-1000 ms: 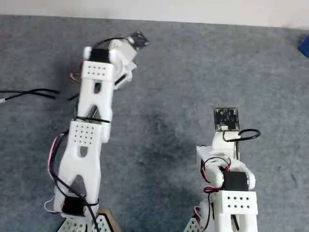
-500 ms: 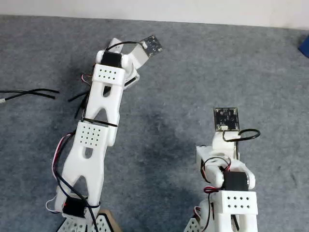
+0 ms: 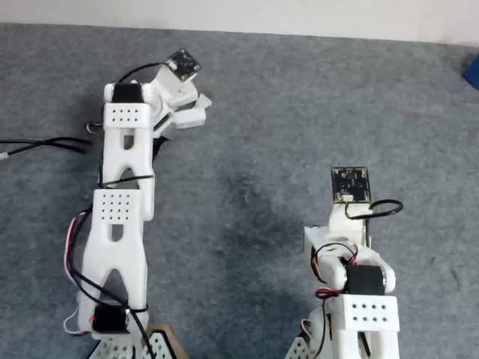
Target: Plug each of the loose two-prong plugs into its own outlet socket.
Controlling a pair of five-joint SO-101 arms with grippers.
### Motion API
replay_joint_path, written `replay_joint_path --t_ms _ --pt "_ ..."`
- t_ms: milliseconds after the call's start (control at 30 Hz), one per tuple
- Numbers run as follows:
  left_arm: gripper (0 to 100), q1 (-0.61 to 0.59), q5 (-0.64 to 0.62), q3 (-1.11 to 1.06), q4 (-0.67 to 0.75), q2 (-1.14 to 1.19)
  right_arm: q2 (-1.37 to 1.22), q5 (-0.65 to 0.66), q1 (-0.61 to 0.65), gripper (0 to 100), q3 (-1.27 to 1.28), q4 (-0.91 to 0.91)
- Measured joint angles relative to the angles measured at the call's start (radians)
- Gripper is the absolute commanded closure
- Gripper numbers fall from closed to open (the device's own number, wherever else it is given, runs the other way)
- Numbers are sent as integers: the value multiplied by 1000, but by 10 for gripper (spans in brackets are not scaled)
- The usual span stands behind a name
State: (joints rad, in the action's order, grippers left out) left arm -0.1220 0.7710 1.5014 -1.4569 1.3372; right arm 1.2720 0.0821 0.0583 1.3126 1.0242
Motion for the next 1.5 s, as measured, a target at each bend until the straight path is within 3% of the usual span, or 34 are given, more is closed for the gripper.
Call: replay_joint_path --t_ms 333,633,933,1100,1367,1500 --pt "992 49 5 -12 -21 0 0 0 0 865 0 3" --pt "995 150 9 -11 -189 -29 0 0 32 865 21 3" --pt "995 186 -26 -32 -299 -204 0 0 40 865 21 3" --pt "995 224 -49 -272 -304 -385 0 0 40 865 23 3" --pt "995 354 -210 -910 -304 -825 -23 0 40 865 32 -3" --pt "995 439 -295 -1120 -304 -1037 -141 0 40 865 32 -17"
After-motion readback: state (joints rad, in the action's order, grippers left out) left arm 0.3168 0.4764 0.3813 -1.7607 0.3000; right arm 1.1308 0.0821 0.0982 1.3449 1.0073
